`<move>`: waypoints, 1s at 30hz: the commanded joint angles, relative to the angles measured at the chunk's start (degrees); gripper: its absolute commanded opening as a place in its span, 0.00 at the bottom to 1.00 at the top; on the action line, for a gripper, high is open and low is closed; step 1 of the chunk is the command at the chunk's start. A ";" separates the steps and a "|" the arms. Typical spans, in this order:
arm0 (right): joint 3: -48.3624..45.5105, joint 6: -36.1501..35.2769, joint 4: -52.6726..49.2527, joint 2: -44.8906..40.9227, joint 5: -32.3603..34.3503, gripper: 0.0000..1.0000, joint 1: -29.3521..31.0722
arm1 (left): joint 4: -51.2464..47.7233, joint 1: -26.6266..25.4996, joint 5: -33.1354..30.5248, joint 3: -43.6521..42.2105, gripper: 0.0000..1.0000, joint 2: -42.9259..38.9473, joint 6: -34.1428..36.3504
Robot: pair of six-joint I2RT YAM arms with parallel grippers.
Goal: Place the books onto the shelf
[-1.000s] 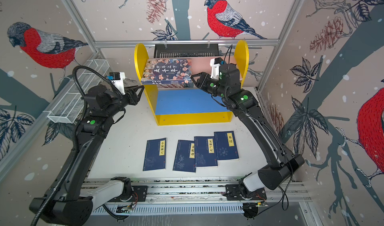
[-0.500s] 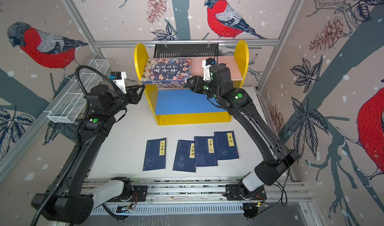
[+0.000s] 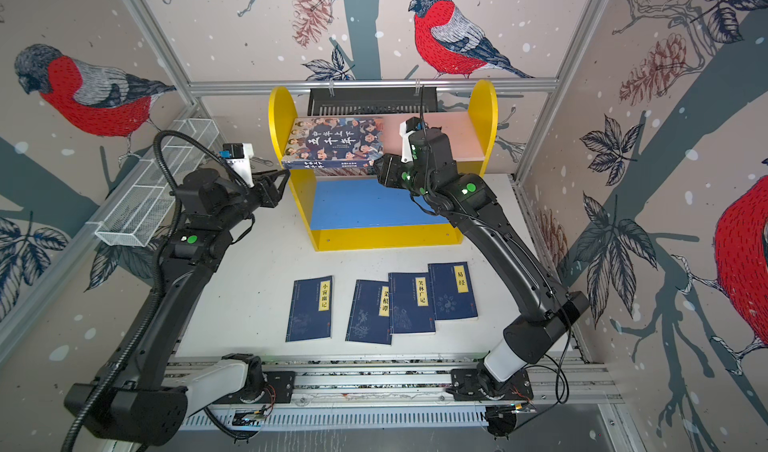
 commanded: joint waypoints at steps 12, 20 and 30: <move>2.27 -1.31 -0.67 1.35 3.00 0.51 0.36 | 4.98 0.00 -0.58 1.39 0.40 1.20 -0.63; 3.83 -1.74 -1.47 2.12 3.81 0.52 0.36 | 5.32 0.02 -0.78 1.53 0.40 1.97 -1.39; 5.15 -2.36 -1.83 3.89 4.41 0.52 0.31 | 5.50 0.02 -1.51 1.62 0.40 2.40 -1.32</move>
